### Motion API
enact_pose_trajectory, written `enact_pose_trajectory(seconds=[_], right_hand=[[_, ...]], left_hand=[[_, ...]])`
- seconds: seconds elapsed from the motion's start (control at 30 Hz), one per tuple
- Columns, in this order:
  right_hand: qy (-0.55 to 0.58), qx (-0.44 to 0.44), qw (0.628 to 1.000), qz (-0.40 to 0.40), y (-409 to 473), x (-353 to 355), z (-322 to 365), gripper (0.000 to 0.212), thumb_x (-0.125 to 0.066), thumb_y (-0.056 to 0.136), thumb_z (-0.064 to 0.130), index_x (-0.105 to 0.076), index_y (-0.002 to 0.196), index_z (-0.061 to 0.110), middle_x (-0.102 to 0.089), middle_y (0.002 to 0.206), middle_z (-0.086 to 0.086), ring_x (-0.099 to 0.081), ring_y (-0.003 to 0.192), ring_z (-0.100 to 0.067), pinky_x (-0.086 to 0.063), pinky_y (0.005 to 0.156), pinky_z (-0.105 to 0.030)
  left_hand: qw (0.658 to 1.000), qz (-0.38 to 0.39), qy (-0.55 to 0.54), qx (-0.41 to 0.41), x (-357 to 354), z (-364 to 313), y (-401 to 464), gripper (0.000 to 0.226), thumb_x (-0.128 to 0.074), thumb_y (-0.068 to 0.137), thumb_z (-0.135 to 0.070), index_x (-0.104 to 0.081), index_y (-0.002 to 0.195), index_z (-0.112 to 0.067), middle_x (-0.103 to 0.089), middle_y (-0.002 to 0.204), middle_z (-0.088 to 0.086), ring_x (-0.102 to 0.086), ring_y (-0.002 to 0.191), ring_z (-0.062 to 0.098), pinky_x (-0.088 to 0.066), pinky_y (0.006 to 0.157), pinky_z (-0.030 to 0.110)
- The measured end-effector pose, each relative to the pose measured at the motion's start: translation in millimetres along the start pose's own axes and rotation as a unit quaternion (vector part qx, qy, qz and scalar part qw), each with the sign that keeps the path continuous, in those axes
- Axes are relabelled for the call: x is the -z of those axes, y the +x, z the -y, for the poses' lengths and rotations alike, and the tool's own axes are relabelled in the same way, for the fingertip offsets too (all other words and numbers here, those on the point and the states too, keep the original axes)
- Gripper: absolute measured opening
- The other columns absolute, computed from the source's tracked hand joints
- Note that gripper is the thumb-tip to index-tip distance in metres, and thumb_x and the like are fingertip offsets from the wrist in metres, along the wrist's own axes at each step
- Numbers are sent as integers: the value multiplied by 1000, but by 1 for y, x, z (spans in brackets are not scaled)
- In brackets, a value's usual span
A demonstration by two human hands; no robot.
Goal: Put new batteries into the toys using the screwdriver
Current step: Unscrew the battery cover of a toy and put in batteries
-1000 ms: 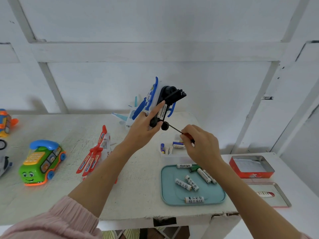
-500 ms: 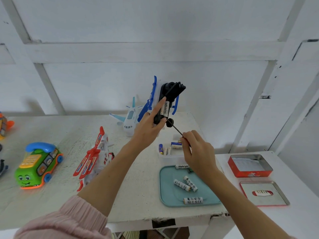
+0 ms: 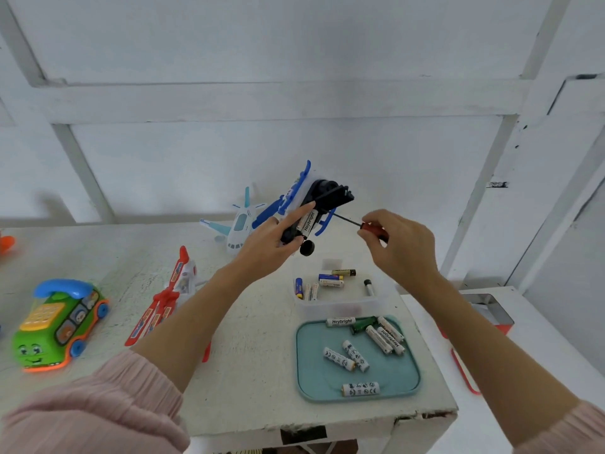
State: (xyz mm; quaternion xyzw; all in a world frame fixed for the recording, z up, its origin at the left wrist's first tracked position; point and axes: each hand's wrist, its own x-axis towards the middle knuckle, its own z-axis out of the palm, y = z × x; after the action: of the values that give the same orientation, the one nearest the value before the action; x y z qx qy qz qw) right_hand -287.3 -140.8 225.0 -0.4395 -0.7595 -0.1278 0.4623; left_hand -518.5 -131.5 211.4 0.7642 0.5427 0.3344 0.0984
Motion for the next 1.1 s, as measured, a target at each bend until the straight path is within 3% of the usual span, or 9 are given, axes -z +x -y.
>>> enact_pose_trajectory(seconds=[0.17,0.3,0.57,0.77,0.97,1.1], right_hand=[[4,-27,998,53,14,-8,-11,12,-74,76,18,-65,80,11,-69,69,0,-64,61,-22,-40,55,-23],[37,-83,991,98,19,-10,-17,11,-73,77,18,-67,78,9,-69,70,-2,-62,63,-21,-40,58,-24],[97,-173,969,146,19,-13,-35,11,-72,77,19,-69,74,9,-63,65,4,-47,54,-4,-39,60,-25],[51,-167,965,194,19,-1,-42,10,-72,77,20,-68,71,14,-60,63,10,-46,56,-1,-36,58,-22],[61,-158,976,135,9,-8,-38,13,-71,80,19,-65,73,9,-66,66,-2,-47,53,-12,-35,53,-20],[56,-154,976,146,9,-14,-32,15,-69,82,19,-62,76,7,-65,67,-5,-50,56,-17,-37,56,-24]], left_hand=[[999,32,12,-11,-1,1,6,58,-45,98,-30,-14,130,-66,-50,97,6,-48,80,18,-45,77,32],[997,55,39,-29,-4,4,9,59,-46,98,-29,-12,127,-68,-49,95,4,-45,79,12,-37,71,23],[992,87,86,-27,-14,4,18,57,-43,98,-33,-10,130,-67,-49,98,3,-45,81,15,-43,77,31],[989,108,96,-23,-14,6,23,57,-43,98,-33,-11,132,-66,-47,97,3,-45,83,15,-44,79,32],[990,114,86,-17,-15,6,24,56,-43,99,-32,-13,132,-66,-48,98,3,-44,83,15,-42,79,31],[989,113,88,-24,-15,2,24,56,-44,98,-33,-13,132,-66,-48,98,2,-44,83,14,-42,80,32]])
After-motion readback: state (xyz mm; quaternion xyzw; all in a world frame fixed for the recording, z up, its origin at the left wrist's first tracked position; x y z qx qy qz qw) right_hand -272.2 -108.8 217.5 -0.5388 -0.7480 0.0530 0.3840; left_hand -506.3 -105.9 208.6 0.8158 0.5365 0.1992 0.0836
